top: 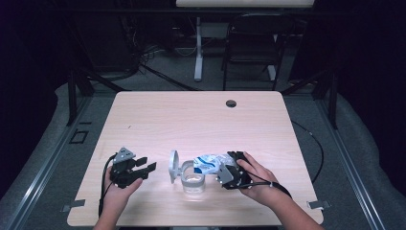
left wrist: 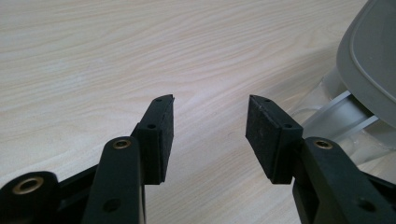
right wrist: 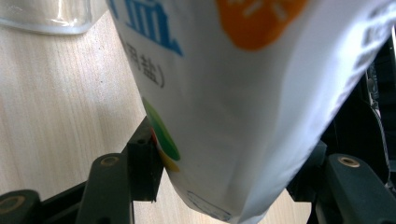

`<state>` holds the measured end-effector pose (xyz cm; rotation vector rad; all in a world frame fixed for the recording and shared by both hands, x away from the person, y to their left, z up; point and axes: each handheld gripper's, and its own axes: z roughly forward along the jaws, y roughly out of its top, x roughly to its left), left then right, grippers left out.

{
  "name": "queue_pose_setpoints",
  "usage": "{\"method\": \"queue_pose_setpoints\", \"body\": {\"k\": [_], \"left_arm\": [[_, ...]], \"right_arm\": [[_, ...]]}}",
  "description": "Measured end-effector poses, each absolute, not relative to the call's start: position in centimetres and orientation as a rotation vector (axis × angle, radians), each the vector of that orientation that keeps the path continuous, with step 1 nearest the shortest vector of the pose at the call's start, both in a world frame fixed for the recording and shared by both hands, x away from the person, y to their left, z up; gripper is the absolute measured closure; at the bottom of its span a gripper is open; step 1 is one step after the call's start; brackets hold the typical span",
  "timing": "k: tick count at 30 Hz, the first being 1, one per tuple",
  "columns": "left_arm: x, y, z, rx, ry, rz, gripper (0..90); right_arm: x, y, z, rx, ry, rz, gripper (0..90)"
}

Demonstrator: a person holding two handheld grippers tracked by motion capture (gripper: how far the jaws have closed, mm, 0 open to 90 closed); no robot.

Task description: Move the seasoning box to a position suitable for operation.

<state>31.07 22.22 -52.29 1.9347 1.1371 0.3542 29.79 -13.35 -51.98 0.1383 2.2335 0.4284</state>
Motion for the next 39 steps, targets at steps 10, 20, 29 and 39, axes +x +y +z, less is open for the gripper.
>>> {"method": "queue_pose_setpoints", "body": {"k": [10,20,29,39], "left_arm": [[31.1,22.3,-52.3,1.93,1.14,0.354,52.2],[31.1,22.3,-52.3,1.93,1.142,0.354,52.2],[31.1,22.4,-52.3,1.929,1.142,0.353,52.2],[31.1,22.4,-52.3,1.923,1.143,0.358,52.2]], "right_arm": [[29.8,-13.0,-51.8,0.111,2.228,0.4,41.4],[29.9,-12.8,-51.5,0.062,2.214,0.359,41.4],[30.1,-12.8,-51.2,0.019,2.203,0.325,41.4],[30.0,-12.6,-51.1,-0.027,2.19,0.243,41.6]]}}
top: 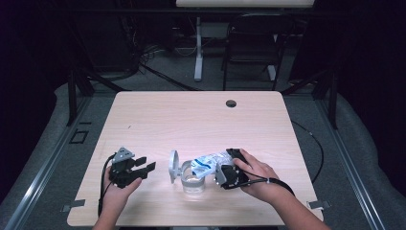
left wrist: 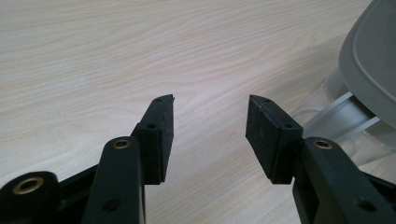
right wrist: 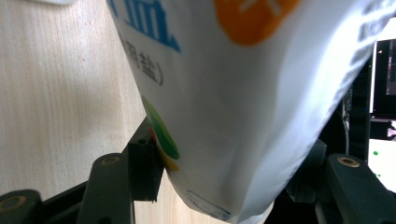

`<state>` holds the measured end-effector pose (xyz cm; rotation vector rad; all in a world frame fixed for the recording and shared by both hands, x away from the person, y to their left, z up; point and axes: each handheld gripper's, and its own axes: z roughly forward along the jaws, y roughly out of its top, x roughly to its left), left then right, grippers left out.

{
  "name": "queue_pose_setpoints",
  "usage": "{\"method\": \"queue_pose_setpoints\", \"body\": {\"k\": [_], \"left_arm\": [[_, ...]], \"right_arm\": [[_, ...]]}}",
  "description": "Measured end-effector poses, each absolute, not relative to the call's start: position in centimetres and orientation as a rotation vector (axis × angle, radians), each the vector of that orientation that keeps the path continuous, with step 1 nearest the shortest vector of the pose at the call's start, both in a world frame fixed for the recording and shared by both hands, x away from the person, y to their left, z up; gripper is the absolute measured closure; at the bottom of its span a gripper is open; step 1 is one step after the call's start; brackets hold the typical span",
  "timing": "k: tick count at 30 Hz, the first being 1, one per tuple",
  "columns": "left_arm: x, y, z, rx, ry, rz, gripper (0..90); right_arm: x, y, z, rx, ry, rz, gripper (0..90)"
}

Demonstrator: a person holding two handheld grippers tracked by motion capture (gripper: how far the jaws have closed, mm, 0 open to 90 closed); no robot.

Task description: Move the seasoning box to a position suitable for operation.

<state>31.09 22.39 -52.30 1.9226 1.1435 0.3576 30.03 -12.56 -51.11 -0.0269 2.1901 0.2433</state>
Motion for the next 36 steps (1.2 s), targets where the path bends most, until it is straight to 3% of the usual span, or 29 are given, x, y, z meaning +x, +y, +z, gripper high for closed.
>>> {"method": "queue_pose_setpoints", "body": {"k": [36], "left_arm": [[31.15,22.55,-52.38,1.928,1.147,0.35,52.2]], "right_arm": [[30.02,-12.15,-50.64,-0.104,2.165,0.12,41.7]]}}
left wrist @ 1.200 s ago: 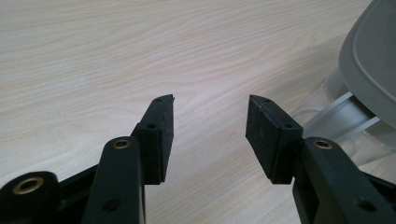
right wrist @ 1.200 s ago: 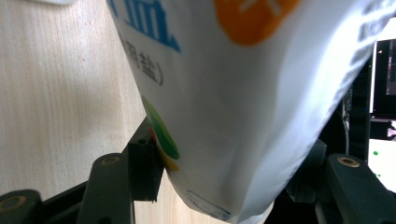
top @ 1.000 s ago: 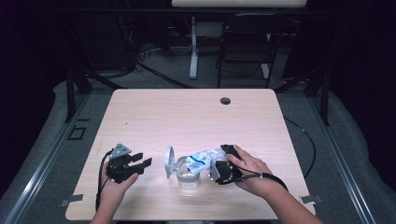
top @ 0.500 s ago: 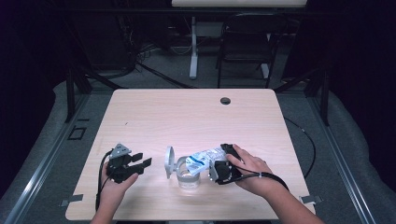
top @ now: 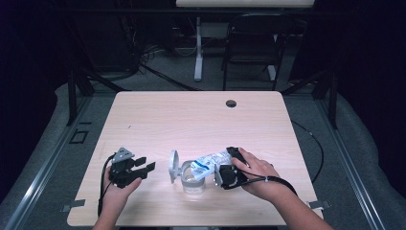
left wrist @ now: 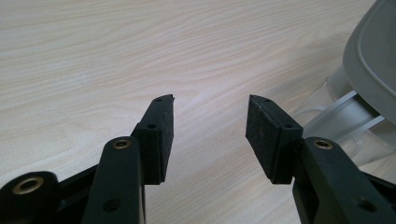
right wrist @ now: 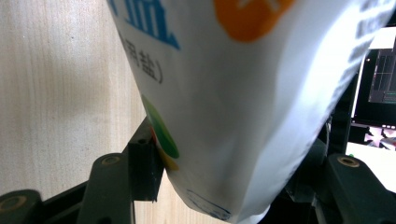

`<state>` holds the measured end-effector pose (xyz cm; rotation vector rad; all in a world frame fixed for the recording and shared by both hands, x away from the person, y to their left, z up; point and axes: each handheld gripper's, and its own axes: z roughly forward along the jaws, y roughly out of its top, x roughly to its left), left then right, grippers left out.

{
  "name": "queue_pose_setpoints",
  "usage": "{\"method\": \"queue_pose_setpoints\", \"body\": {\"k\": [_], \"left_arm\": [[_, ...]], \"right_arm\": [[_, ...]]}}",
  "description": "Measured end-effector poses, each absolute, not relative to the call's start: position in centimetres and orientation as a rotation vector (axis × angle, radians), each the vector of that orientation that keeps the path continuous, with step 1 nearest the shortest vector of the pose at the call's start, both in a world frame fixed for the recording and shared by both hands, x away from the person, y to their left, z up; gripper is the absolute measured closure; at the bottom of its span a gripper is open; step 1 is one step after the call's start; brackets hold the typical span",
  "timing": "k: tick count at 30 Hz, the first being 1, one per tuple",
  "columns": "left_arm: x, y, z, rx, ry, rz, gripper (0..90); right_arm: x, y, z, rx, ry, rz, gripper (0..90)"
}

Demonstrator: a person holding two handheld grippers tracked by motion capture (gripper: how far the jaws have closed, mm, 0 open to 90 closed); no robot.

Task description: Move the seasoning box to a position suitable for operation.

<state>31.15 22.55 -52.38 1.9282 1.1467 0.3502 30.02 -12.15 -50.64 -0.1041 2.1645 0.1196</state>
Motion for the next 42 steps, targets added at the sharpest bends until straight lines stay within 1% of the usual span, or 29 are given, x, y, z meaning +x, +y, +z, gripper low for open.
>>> {"method": "queue_pose_setpoints", "body": {"k": [18,42], "left_arm": [[31.19,22.55,-52.43,1.932,1.144,0.349,52.2],[31.18,22.59,-52.43,1.928,1.147,0.349,52.2]], "right_arm": [[29.89,-11.82,-50.08,-0.157,2.147,0.039,41.9],[30.06,-11.73,-49.96,-0.18,2.149,0.037,41.9]]}}
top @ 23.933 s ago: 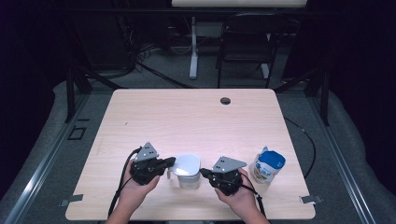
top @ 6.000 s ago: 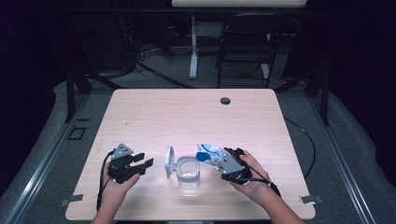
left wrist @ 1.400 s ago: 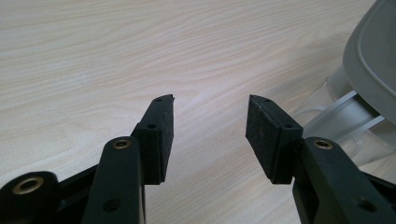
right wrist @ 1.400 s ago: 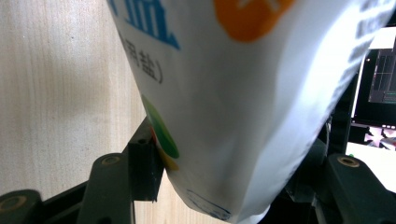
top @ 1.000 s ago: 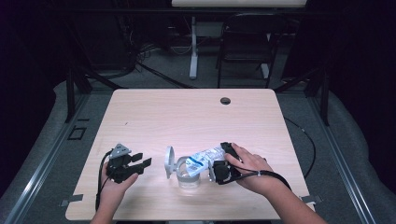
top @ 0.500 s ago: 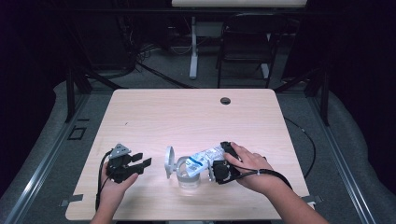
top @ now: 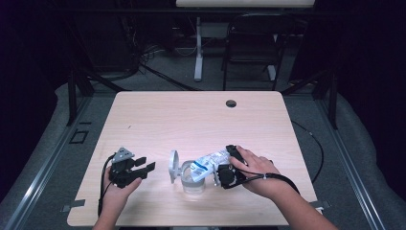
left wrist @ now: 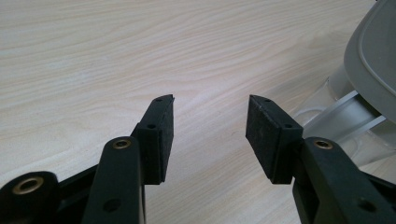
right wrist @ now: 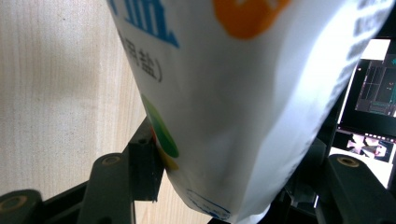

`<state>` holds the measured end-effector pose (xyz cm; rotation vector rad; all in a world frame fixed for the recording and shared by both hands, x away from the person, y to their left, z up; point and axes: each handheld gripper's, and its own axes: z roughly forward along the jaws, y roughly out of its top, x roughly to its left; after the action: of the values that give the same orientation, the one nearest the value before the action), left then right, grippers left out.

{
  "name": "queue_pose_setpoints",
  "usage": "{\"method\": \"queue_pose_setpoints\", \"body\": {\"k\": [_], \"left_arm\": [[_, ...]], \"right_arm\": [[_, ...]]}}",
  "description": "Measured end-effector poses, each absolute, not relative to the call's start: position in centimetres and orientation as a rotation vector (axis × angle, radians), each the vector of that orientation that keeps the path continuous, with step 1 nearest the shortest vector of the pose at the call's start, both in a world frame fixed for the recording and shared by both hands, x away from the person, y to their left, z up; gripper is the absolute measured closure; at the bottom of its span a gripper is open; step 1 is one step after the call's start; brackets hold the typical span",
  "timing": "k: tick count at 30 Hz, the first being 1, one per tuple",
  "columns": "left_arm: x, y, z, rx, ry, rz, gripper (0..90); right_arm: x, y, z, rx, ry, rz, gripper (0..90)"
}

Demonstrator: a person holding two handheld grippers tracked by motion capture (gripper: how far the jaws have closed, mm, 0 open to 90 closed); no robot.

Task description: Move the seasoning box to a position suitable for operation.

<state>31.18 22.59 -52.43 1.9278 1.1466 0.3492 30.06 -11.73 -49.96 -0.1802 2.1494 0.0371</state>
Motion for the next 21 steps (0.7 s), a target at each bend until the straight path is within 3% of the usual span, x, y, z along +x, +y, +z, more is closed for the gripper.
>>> {"method": "queue_pose_setpoints", "body": {"k": [21], "left_arm": [[31.2,22.59,-52.51,1.924,1.155,0.353,52.1]], "right_arm": [[30.16,-11.57,-49.82,-0.193,2.148,0.017,42.0]]}}
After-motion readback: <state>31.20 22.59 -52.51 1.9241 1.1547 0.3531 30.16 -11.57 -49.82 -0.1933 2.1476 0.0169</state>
